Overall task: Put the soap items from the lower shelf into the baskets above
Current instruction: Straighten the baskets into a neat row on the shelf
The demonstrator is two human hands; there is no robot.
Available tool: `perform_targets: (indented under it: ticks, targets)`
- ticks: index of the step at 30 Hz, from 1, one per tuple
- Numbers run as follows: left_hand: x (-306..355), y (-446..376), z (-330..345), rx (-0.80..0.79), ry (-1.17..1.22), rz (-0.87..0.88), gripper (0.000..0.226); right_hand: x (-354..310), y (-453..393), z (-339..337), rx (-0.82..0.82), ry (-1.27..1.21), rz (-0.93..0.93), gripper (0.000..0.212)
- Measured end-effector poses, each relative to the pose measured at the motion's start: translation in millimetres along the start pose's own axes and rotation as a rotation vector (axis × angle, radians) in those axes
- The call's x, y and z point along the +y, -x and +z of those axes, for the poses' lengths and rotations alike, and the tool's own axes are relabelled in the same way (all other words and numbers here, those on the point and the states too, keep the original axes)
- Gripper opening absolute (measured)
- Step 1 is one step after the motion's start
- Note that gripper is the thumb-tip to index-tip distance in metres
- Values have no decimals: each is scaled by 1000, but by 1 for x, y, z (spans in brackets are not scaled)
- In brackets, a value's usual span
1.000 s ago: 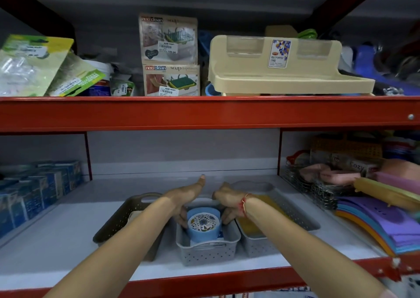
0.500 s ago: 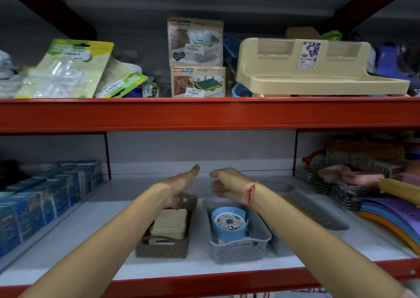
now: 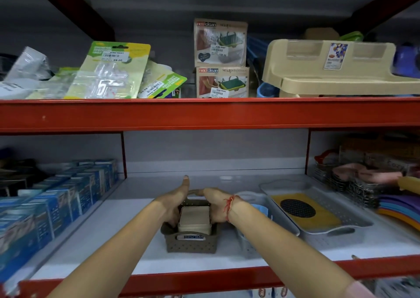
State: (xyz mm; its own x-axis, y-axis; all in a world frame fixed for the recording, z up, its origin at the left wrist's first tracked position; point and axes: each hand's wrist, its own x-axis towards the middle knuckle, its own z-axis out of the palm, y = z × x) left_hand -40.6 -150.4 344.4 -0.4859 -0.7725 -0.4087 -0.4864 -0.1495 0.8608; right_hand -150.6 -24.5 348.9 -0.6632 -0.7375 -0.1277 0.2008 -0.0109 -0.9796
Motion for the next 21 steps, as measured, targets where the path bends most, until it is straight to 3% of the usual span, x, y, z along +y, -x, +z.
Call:
perform_targets:
  ticks: [1, 3, 4, 7, 9, 11, 13, 17, 21]
  targets:
    - [0, 0, 0, -2, 6, 2, 100, 0, 0, 14, -85, -114, 73, 43]
    - [0, -1, -1, -17, 9, 5, 102, -2, -13, 22, -357, 23, 233, 34]
    - [0, -1, -2, -26, 16, 6, 103, -6, -10, 29, -379, 138, 296, 26]
    - [0, 6, -1, -53, 36, 15, 98, -6, -18, 35, -408, 245, 387, 37]
    - [-1, 11, 2, -41, -9, 44, 92, -4, -15, 35, -474, 208, 348, 33]
    - [-2, 16, 8, 29, -139, 143, 81, -5, -5, 32, -437, 220, 240, 39]
    - [-4, 23, 11, 91, -293, 323, 64, -7, 0, 23, -384, 303, 80, 23]
    - [-18, 41, 12, -45, -499, 664, 39, -6, 11, -18, -268, 655, -239, 32]
    - [-33, 55, 22, -129, -882, 684, 44, 7, 20, -62, -260, 1052, -340, 16]
